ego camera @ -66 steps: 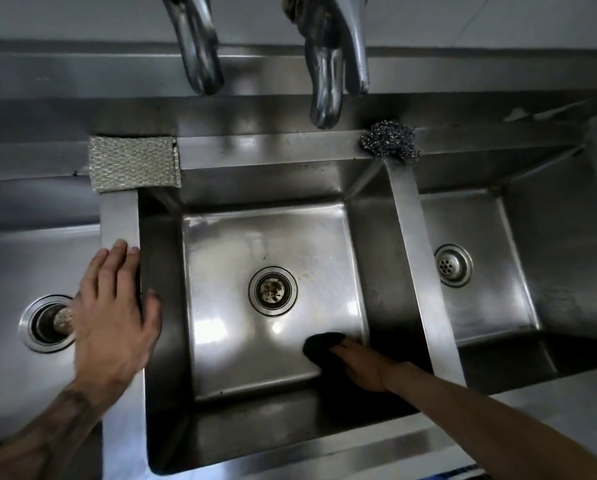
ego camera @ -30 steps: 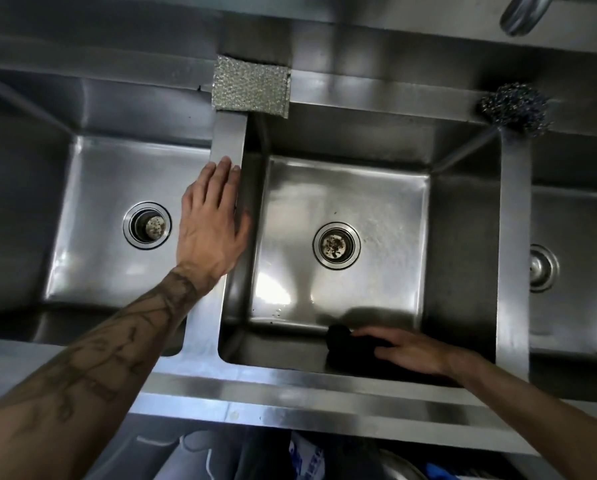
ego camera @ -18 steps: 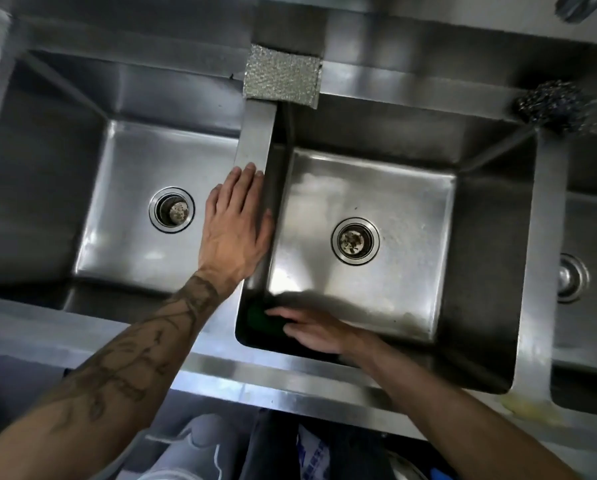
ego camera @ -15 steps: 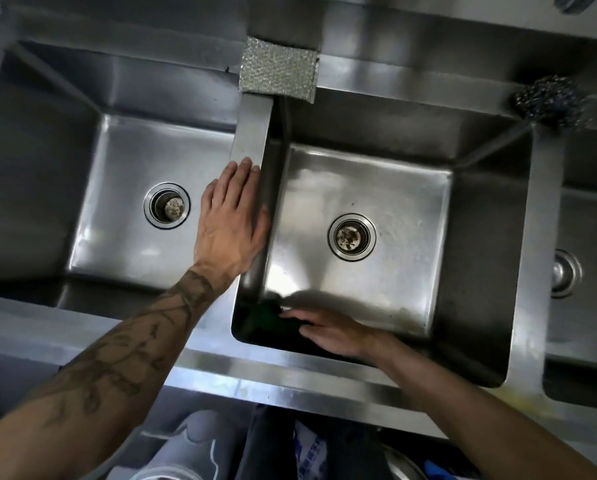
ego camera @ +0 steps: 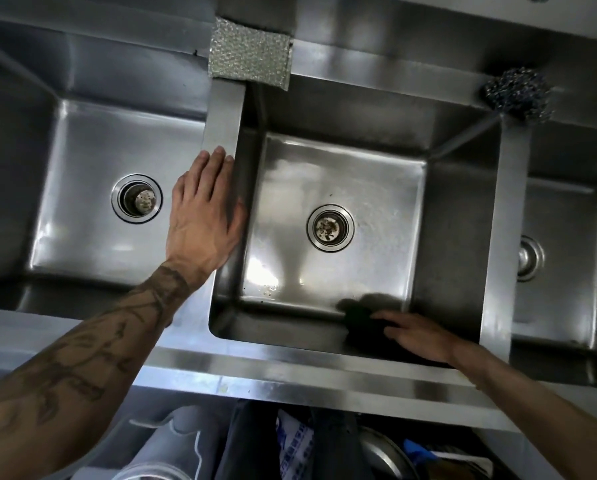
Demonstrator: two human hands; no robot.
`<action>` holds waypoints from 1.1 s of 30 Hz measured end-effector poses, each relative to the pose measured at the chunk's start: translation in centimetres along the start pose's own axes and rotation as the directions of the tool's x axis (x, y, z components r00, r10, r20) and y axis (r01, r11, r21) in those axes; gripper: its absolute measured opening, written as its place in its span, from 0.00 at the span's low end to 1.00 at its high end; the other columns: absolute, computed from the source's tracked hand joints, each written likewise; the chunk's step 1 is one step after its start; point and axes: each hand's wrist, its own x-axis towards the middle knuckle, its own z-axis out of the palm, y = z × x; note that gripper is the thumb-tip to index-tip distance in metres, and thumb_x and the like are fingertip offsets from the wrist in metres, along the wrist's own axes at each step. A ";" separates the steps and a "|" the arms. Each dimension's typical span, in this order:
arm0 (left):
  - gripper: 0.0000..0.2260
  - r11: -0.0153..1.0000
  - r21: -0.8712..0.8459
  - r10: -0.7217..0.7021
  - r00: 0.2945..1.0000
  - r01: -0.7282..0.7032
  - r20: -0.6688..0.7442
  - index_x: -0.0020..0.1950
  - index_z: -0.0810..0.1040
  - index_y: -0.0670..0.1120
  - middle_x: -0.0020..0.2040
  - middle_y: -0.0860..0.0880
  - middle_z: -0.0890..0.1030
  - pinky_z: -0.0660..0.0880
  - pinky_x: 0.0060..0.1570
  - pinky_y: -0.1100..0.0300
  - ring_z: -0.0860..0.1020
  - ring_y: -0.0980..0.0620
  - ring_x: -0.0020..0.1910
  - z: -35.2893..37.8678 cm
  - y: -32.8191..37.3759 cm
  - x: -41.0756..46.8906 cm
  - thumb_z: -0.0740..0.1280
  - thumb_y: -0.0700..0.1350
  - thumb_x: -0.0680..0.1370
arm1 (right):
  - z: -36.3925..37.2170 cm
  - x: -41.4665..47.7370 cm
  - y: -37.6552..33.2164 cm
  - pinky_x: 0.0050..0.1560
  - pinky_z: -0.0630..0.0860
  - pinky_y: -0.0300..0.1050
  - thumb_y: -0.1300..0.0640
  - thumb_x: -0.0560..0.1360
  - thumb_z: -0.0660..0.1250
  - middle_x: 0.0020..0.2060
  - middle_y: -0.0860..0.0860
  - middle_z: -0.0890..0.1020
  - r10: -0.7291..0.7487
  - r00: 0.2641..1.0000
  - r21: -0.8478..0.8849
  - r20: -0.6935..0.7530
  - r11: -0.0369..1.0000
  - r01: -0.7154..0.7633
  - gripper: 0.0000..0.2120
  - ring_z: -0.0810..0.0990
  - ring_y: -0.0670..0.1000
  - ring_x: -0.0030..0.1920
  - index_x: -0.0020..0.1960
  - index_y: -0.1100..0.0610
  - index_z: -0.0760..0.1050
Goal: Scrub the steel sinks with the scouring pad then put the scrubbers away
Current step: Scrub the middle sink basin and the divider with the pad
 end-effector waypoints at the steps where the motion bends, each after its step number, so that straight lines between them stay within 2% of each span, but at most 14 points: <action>1: 0.28 1.000 0.001 0.001 1.000 -0.001 0.000 0.84 0.63 0.41 0.85 0.42 0.63 0.61 0.80 0.41 0.59 0.41 0.85 0.0 0.0 0.0 0.58 0.51 0.85 | 0.3 0.4 -1.2 0.66 0.67 0.41 0.54 0.83 0.59 0.70 0.45 0.74 -0.021 1.000 0.016 0.004 1.000 0.021 0.19 0.72 0.46 0.65 0.68 0.34 0.68; 3: 0.28 1.000 0.003 -0.003 1.000 0.003 -0.002 0.84 0.63 0.41 0.85 0.42 0.63 0.61 0.80 0.41 0.59 0.41 0.85 -0.1 0.0 0.1 0.58 0.51 0.85 | 1.3 1.5 -3.8 0.70 0.66 0.43 0.54 0.83 0.59 0.71 0.45 0.73 -0.083 0.996 0.058 0.041 0.995 0.080 0.20 0.71 0.47 0.68 0.68 0.33 0.67; 5: 0.28 1.000 0.006 -0.004 1.000 0.004 -0.005 0.84 0.63 0.41 0.85 0.42 0.63 0.62 0.80 0.41 0.59 0.41 0.85 -0.1 0.1 0.0 0.59 0.50 0.85 | 2.2 2.6 -7.2 0.71 0.65 0.44 0.55 0.83 0.58 0.72 0.46 0.72 -0.158 0.985 0.094 0.066 0.984 0.152 0.21 0.70 0.49 0.71 0.72 0.37 0.68; 9: 0.28 1.000 0.011 -0.005 1.000 0.005 -0.008 0.83 0.64 0.41 0.85 0.43 0.63 0.62 0.79 0.42 0.60 0.42 0.85 0.0 0.0 0.1 0.60 0.50 0.85 | 4.3 4.5 -15.3 0.59 0.65 0.35 0.60 0.82 0.59 0.70 0.51 0.74 -0.283 0.958 0.202 0.046 0.942 0.268 0.20 0.72 0.50 0.68 0.73 0.52 0.71; 13: 0.27 1.000 0.006 -0.008 1.000 0.008 0.004 0.84 0.63 0.42 0.85 0.44 0.63 0.61 0.80 0.43 0.59 0.43 0.85 -0.1 0.0 0.1 0.57 0.51 0.86 | 6.5 5.2 -20.5 0.60 0.76 0.49 0.55 0.78 0.58 0.59 0.55 0.82 -0.196 0.977 0.467 -0.082 0.859 0.211 0.17 0.80 0.56 0.58 0.64 0.53 0.77; 17: 0.28 1.000 0.007 -0.010 1.000 0.010 0.015 0.84 0.63 0.42 0.85 0.44 0.63 0.61 0.80 0.43 0.59 0.43 0.85 -0.1 0.0 0.1 0.56 0.51 0.86 | 7.4 4.8 -22.5 0.58 0.78 0.53 0.53 0.76 0.57 0.52 0.55 0.83 -0.118 0.989 0.613 -0.086 0.776 0.146 0.14 0.82 0.57 0.54 0.56 0.52 0.77; 21: 0.27 1.000 -0.002 -0.019 0.999 0.019 0.029 0.84 0.63 0.42 0.85 0.44 0.63 0.61 0.80 0.42 0.59 0.43 0.85 -0.2 0.1 0.2 0.55 0.52 0.86 | 8.0 4.5 -24.8 0.56 0.73 0.49 0.56 0.80 0.56 0.61 0.63 0.78 -0.117 0.991 0.662 -0.064 0.738 0.130 0.16 0.76 0.56 0.53 0.64 0.61 0.73; 24: 0.27 1.000 -0.012 -0.020 0.999 0.020 0.037 0.84 0.63 0.42 0.85 0.44 0.63 0.61 0.80 0.42 0.59 0.44 0.85 -0.2 0.1 0.2 0.54 0.52 0.86 | 8.8 3.9 -24.3 0.60 0.79 0.57 0.51 0.74 0.55 0.59 0.60 0.80 -0.102 0.992 0.718 -0.075 0.685 0.125 0.20 0.80 0.59 0.56 0.63 0.53 0.71; 26: 0.27 0.999 -0.021 -0.024 0.999 0.025 0.034 0.84 0.64 0.42 0.85 0.44 0.63 0.62 0.80 0.42 0.59 0.44 0.85 -0.2 0.2 0.1 0.54 0.51 0.86 | 9.2 4.0 -24.3 0.61 0.79 0.59 0.49 0.72 0.55 0.62 0.57 0.79 -0.050 0.994 0.795 -0.093 0.597 0.105 0.25 0.80 0.59 0.59 0.69 0.47 0.69; 29: 0.27 0.998 -0.048 -0.030 0.999 0.031 0.024 0.83 0.65 0.42 0.84 0.44 0.64 0.62 0.80 0.42 0.60 0.44 0.85 -0.4 0.3 0.1 0.53 0.50 0.86 | 9.8 4.3 -25.6 0.68 0.74 0.55 0.54 0.79 0.57 0.71 0.54 0.74 0.045 0.986 0.894 -0.163 0.429 0.128 0.27 0.76 0.56 0.66 0.78 0.46 0.62; 31: 0.26 0.998 -0.051 -0.025 1.000 0.026 0.010 0.83 0.66 0.42 0.84 0.44 0.65 0.62 0.80 0.43 0.61 0.44 0.84 -0.4 0.3 0.1 0.53 0.49 0.86 | 9.8 4.9 -26.3 0.72 0.71 0.54 0.55 0.79 0.57 0.73 0.52 0.71 0.094 0.965 0.911 -0.244 0.364 0.195 0.29 0.73 0.54 0.69 0.80 0.46 0.58; 33: 0.26 0.998 -0.058 -0.021 1.000 0.021 0.005 0.83 0.66 0.41 0.84 0.44 0.65 0.62 0.80 0.44 0.61 0.44 0.84 -0.3 0.2 0.1 0.53 0.49 0.86 | 9.0 5.7 -26.8 0.75 0.67 0.51 0.61 0.81 0.57 0.75 0.50 0.68 0.124 0.925 0.902 -0.359 0.303 0.309 0.29 0.70 0.50 0.72 0.80 0.49 0.58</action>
